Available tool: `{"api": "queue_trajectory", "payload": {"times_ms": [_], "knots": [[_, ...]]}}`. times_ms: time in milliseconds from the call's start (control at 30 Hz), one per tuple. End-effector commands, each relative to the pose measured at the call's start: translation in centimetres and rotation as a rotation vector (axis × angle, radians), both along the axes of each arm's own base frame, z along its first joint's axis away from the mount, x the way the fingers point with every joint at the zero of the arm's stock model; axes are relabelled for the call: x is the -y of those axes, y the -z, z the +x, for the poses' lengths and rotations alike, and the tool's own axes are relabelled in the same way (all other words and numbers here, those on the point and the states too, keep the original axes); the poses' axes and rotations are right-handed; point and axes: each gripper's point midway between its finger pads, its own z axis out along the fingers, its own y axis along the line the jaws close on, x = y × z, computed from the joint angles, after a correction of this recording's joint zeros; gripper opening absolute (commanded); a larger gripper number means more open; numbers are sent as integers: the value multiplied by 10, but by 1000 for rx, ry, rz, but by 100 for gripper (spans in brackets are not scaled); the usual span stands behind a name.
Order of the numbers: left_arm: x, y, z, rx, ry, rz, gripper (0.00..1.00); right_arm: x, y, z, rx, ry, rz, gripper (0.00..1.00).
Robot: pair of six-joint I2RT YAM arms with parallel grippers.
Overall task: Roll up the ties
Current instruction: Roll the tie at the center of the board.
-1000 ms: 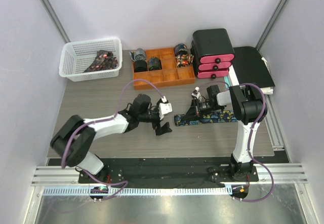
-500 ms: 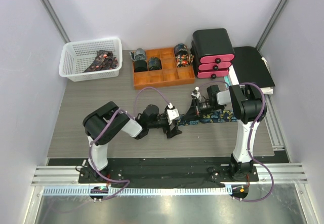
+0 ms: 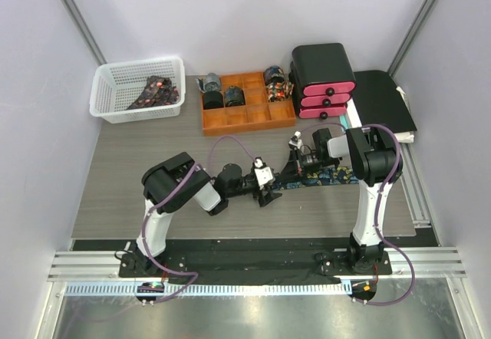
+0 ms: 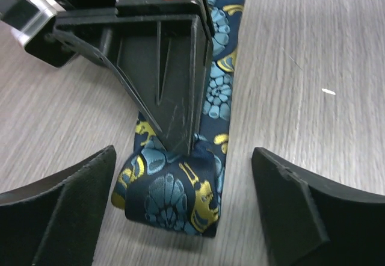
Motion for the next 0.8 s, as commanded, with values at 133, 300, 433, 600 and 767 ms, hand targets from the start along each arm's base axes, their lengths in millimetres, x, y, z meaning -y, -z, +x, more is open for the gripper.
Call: {"api": "queue_trajectory", "payload": {"times_ms": [133, 300, 433, 600, 767], "knots": [[-12, 35, -12, -7, 4, 78, 91, 19, 72, -57, -238, -40, -293, 1], [-14, 42, -23, -62, 33, 84, 61, 19, 74, -57, -248, -45, -294, 1], [-15, 44, -25, -108, 23, 96, 45, 17, 67, -55, -236, -43, -274, 1], [-24, 51, -22, -168, -22, 197, 22, 12, 39, -33, -127, -26, -236, 17], [-29, 57, -15, -190, -44, 350, 17, 14, 8, -10, -28, 11, -208, 33]]}}
